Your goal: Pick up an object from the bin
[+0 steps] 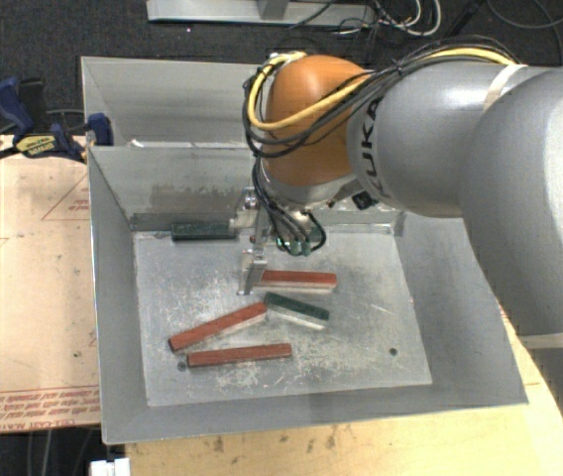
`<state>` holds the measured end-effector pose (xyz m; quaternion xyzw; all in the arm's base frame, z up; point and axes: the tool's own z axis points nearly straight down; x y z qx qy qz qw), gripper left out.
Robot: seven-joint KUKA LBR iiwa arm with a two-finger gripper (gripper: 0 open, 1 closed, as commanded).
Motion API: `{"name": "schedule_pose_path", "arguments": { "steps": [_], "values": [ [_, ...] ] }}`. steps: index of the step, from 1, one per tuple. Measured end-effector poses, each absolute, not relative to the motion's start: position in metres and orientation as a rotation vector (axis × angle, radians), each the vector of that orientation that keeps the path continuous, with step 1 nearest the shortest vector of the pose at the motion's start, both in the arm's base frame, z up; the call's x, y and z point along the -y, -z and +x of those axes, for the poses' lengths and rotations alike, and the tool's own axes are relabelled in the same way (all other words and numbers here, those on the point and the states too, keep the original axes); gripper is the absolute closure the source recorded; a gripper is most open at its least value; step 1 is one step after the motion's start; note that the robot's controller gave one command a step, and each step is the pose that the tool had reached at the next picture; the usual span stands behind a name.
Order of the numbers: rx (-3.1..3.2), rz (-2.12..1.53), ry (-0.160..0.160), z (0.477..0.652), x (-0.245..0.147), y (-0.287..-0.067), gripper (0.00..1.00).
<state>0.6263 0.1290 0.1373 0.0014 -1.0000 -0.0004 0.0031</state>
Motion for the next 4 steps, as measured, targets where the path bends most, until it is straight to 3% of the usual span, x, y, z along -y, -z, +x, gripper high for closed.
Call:
{"name": "schedule_pose_path", "arguments": {
  "steps": [1,2,3,4],
  "values": [
    [3.143,0.001,0.002,0.628,-0.129,-0.142,0.00],
    [3.197,0.126,0.016,0.562,-0.080,-0.086,1.00],
    [3.197,0.125,0.016,0.562,-0.080,-0.086,1.00],
    [3.139,0.070,0.001,0.533,-0.056,-0.269,1.00]
  ]
}}
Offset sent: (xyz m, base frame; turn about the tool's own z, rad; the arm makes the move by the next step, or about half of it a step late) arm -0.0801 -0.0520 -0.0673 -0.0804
